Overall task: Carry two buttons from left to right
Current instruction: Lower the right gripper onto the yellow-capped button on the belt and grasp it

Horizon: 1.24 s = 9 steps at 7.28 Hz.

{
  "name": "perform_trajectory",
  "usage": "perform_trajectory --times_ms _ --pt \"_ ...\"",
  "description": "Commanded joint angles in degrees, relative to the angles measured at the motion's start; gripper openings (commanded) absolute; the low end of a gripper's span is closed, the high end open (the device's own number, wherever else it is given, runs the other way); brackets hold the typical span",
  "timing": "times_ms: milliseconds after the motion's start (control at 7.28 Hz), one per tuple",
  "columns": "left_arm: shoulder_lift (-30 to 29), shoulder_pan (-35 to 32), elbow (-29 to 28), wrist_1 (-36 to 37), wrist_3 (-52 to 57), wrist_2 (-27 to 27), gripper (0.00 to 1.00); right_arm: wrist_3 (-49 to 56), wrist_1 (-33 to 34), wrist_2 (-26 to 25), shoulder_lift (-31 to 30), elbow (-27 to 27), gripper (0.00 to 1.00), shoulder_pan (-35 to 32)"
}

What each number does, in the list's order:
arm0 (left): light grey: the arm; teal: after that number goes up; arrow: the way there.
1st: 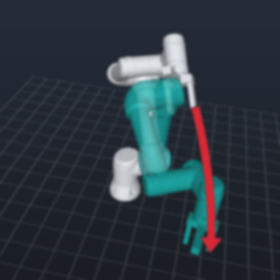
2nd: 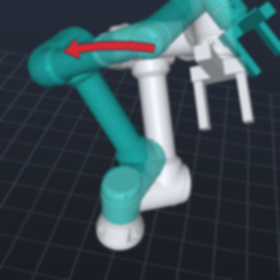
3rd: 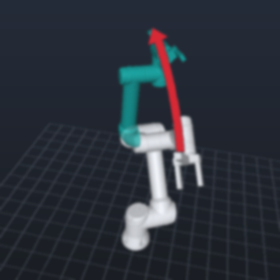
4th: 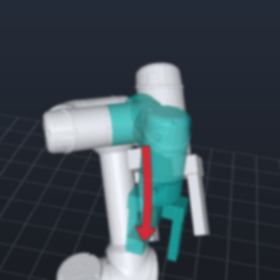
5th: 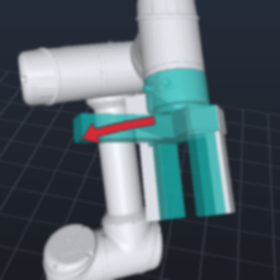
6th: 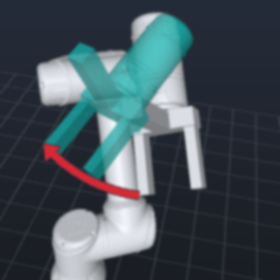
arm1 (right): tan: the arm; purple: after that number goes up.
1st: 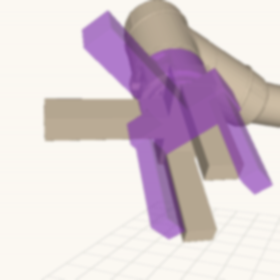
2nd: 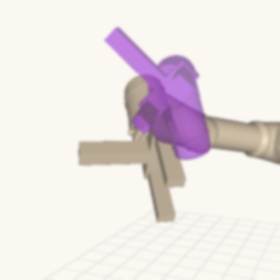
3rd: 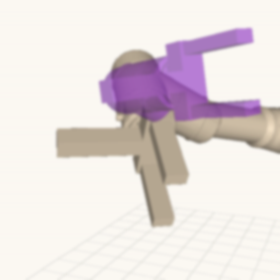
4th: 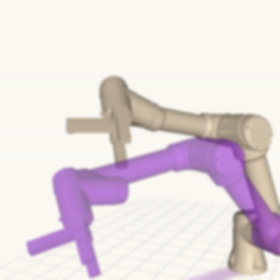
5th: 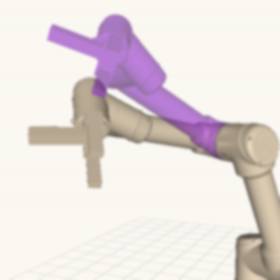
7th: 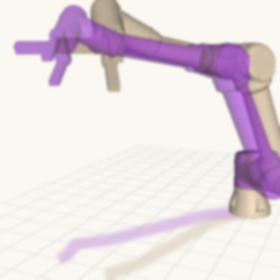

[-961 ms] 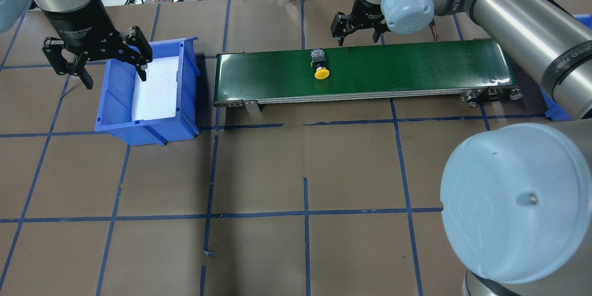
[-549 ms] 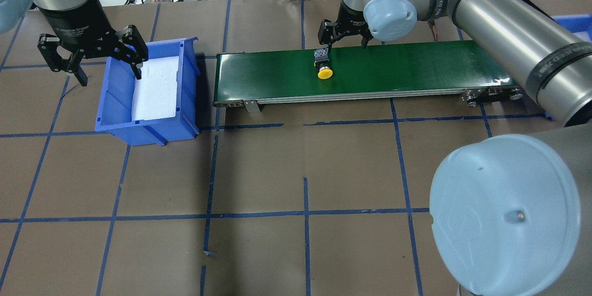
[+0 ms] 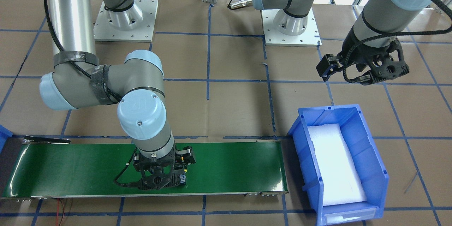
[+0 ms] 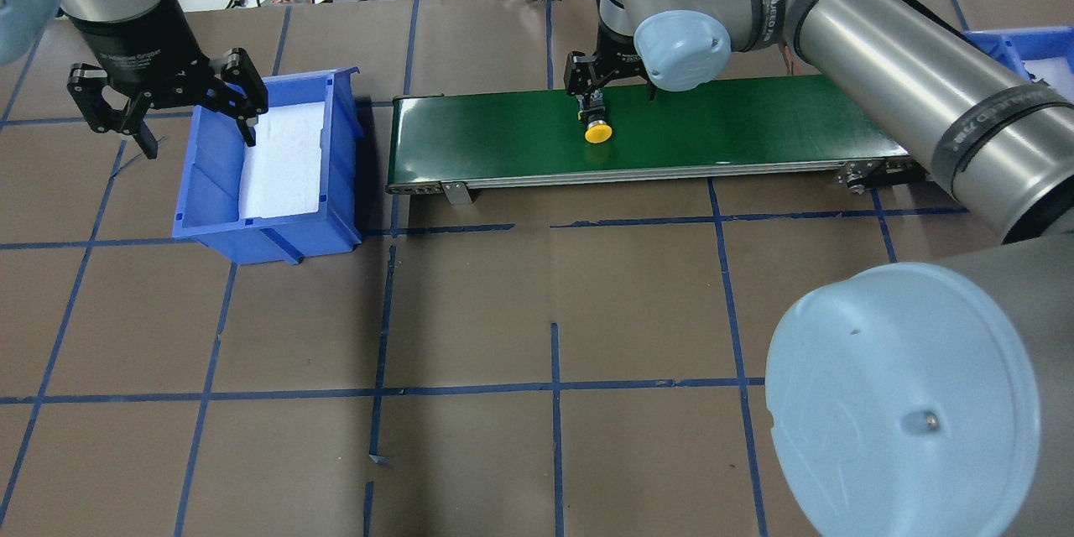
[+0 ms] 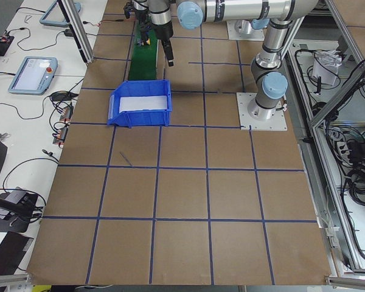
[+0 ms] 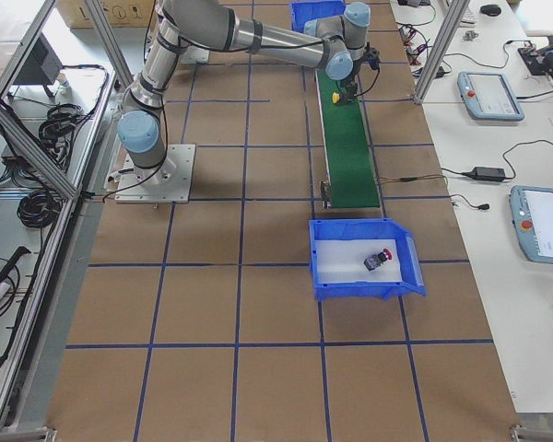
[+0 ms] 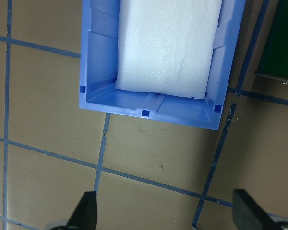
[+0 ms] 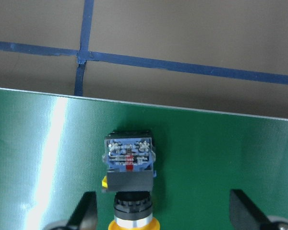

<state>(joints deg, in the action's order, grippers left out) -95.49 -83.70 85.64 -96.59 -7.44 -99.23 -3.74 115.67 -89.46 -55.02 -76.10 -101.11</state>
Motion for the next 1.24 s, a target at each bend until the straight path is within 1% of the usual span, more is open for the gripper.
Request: perform_trajectory --times_ms 0,275,549,687,824,961,1099 --pt "0.13 -0.15 0.23 0.00 -0.12 0.00 1.00 -0.03 0.43 0.16 0.70 0.69 0.95 0.21" --pt "-0.04 -0.06 -0.12 0.00 -0.90 0.00 1.00 0.05 2.00 0.34 2.02 1.22 0.93 0.73" --pt "-0.13 -0.41 0.49 -0.44 -0.91 -0.26 1.00 0.14 2.37 0.34 3.43 2.19 0.87 1.00" --pt "-0.05 -0.41 0.41 -0.35 -0.82 -0.61 1.00 0.66 2.63 0.34 3.78 2.19 0.77 1.52" --pt "-0.04 -0.32 0.32 -0.09 -0.91 -0.18 1.00 1.10 2.46 0.17 3.87 2.19 0.59 2.40" --pt "-0.13 -0.32 0.32 0.00 -0.82 -0.35 1.00 1.54 1.67 -0.01 3.35 2.10 0.19 2.75" --pt "-0.05 -0.32 0.32 0.00 -0.74 -0.35 1.00 2.24 1.41 -0.01 3.00 2.10 0.08 3.10"
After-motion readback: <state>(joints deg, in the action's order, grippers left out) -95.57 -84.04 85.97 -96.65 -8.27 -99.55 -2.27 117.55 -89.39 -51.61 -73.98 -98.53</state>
